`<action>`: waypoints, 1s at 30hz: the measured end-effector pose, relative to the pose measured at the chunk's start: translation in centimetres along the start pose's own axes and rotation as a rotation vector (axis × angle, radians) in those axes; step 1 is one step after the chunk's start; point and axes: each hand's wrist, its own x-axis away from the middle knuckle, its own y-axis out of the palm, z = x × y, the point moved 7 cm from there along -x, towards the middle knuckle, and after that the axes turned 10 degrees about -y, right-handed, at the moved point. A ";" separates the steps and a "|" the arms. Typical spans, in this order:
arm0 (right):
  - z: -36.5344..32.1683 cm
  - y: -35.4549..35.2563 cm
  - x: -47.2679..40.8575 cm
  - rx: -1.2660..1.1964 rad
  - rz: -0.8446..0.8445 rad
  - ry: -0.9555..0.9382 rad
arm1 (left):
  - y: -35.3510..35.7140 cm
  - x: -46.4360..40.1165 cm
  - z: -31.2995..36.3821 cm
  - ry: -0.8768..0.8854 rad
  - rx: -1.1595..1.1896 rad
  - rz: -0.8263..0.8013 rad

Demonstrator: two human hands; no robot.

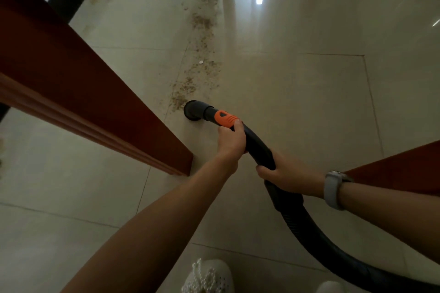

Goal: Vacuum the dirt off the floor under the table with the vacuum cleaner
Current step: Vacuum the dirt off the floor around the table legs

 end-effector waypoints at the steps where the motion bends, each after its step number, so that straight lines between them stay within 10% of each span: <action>1: -0.3 0.0 -0.4 0.008 -0.002 -0.010 | -0.2 -0.3 0.3 0.002 0.001 0.008; 30: -1.8 -2.5 -8.5 0.044 0.156 0.104 | -0.5 -4.9 6.0 0.002 0.149 -0.088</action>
